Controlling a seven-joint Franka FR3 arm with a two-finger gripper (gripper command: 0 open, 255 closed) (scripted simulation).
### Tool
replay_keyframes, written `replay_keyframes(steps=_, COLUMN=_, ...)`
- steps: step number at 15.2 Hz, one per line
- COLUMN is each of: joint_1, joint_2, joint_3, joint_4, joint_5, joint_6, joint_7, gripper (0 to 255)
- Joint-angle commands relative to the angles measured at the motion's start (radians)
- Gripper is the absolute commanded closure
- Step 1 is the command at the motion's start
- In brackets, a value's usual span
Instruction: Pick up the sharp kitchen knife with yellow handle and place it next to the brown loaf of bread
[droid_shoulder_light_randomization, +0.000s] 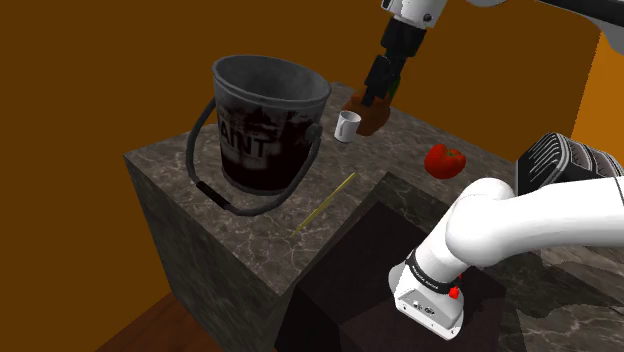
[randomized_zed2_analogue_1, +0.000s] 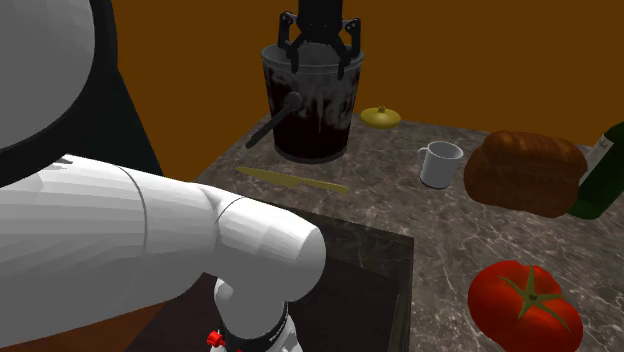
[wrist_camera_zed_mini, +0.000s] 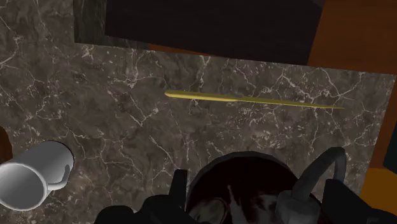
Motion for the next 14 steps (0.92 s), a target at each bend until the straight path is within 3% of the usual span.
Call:
replay_keyframes(steps=1, joint_1=0.000, joint_2=0.000, joint_3=0.000, joint_4=0.000, joint_5=0.000, joint_6=0.000, joint_7=0.000, gripper=0)
replay_keyframes(steps=14, joint_1=0.322, joint_2=0.057, joint_3=-0.152, joint_4=-0.362, joint_5=-0.051, joint_6=0.387, joint_7=-0.843, gripper=0)
